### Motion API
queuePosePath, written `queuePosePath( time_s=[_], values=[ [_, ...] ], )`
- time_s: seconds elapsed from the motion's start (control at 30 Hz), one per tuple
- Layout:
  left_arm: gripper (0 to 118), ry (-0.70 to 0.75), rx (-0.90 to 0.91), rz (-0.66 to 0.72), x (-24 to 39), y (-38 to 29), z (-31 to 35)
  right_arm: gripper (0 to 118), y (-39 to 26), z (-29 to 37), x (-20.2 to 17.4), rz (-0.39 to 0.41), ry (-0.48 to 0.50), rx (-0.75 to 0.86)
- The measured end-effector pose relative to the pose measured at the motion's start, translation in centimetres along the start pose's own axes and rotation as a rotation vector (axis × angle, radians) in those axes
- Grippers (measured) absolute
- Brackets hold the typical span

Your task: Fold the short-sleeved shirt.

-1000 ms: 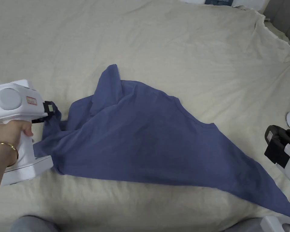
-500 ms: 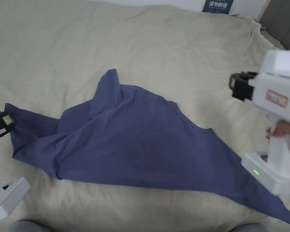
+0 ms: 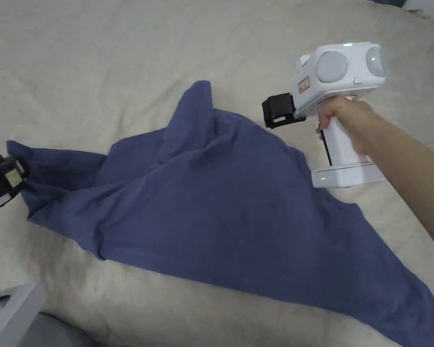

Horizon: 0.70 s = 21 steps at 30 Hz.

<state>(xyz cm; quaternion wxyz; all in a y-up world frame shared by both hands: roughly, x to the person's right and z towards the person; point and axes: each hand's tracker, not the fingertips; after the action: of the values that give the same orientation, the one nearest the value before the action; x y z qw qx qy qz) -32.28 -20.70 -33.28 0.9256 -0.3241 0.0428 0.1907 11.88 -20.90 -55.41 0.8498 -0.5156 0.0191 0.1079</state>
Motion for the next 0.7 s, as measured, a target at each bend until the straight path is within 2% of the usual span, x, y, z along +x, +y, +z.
queuePosePath(
  time_s=[0.07,0.13,0.23,0.3,0.33,0.37,0.4,0.47,0.5,0.53,0.7],
  values=[
    [0,0.011,0.004,0.019,-0.6,-0.3,-0.2,103,0.0,-2.0,-0.3,-0.022,0.016,-0.024],
    [0,0.026,0.003,0.025,-0.9,-0.6,-0.4,90,0.0,-3.6,-0.7,-0.067,0.045,-0.009],
    [0,0.035,-0.012,0.045,-1.4,-1.1,-1.1,89,0.1,-5.4,-1.3,-0.119,0.09,-0.001],
    [0,0.034,-0.019,0.05,-1.6,-1.4,-1.4,88,0.1,-6.5,-1.6,-0.124,0.108,-0.015],
    [0,0.038,-0.024,0.046,-1.7,-1.5,-1.6,83,0.1,-7.0,-1.7,-0.118,0.111,-0.022],
    [0,0.041,-0.03,0.039,-1.7,-1.6,-1.8,73,0.0,-7.2,-1.9,-0.114,0.111,-0.026],
    [0,0.044,-0.036,0.034,-1.7,-1.6,-2.0,53,-0.1,-7.5,-1.9,-0.107,0.115,-0.034],
    [0,0.045,-0.041,0.035,-1.7,-1.9,-2.1,37,-0.5,-7.5,-1.9,-0.118,0.129,-0.044],
    [0,0.041,-0.043,0.037,-1.7,-1.9,-2.2,9,-0.6,-7.2,-1.8,-0.129,0.133,-0.037],
    [0,0.041,-0.045,0.038,-1.7,-1.9,-2.2,4,-0.5,-7.0,-1.6,-0.134,0.161,-0.043],
    [0,0.041,-0.039,0.035,-1.1,-1.8,-1.9,3,-0.2,-4.4,-1.1,-0.124,0.183,-0.027]
  ],
)
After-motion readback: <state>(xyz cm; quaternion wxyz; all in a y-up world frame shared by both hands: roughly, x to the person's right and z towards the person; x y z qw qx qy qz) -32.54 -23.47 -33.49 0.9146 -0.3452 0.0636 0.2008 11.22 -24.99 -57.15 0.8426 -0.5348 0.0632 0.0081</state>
